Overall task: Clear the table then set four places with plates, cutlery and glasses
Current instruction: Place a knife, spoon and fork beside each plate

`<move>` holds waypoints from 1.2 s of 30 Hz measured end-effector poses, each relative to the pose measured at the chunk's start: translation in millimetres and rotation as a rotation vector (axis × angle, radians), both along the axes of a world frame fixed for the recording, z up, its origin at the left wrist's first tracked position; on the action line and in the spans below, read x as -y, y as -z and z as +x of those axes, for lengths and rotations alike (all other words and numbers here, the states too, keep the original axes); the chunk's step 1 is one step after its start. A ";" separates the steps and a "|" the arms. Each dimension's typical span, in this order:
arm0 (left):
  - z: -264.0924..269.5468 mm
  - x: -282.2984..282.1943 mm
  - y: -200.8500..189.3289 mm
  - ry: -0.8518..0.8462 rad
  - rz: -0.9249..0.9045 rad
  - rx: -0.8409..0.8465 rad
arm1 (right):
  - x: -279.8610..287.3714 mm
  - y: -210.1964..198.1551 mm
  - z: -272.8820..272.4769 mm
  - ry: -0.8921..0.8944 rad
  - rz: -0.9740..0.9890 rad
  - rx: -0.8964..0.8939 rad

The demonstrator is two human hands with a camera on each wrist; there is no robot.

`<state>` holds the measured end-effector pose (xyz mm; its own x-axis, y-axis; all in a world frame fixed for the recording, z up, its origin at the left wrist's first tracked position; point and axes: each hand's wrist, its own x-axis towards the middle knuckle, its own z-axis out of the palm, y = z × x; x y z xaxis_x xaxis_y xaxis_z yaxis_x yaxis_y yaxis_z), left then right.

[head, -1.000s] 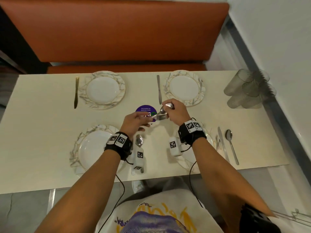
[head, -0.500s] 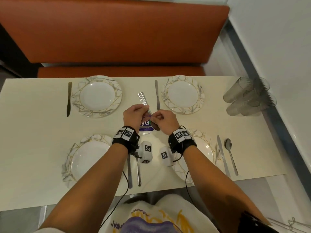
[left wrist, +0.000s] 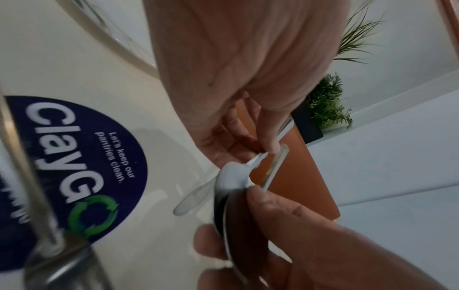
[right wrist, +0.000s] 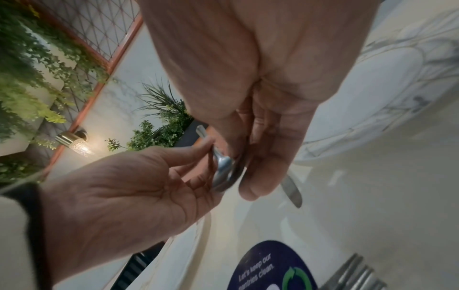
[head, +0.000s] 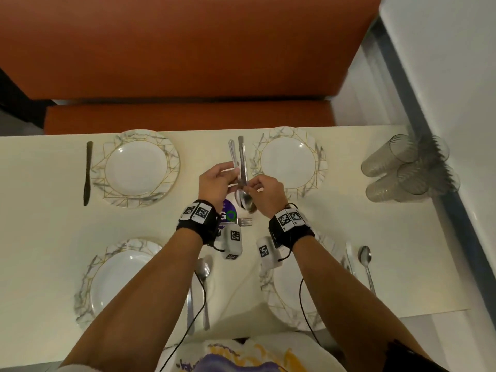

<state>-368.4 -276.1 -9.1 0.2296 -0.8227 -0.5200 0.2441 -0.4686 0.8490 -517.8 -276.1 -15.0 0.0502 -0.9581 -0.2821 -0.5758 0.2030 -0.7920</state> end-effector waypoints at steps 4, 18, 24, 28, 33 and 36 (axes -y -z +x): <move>8.2 33.4 16.6 -0.007 0.058 0.124 | 13.8 10.1 -15.7 -0.005 0.000 -0.090; 18.3 78.2 67.6 0.218 0.178 0.675 | 6.6 38.9 -54.3 0.012 0.068 -0.050; 19.5 66.4 69.8 0.310 0.085 0.937 | 6.2 39.2 -54.6 0.038 0.048 -0.023; 21.6 57.1 75.8 0.527 -0.091 1.222 | 6.2 41.3 -53.5 0.038 0.034 -0.025; 21.4 55.5 79.2 0.602 -0.112 1.358 | 3.3 42.2 -54.9 0.029 0.018 -0.012; 20.6 58.0 80.2 0.583 -0.099 1.356 | 3.2 44.5 -58.1 0.032 0.024 -0.003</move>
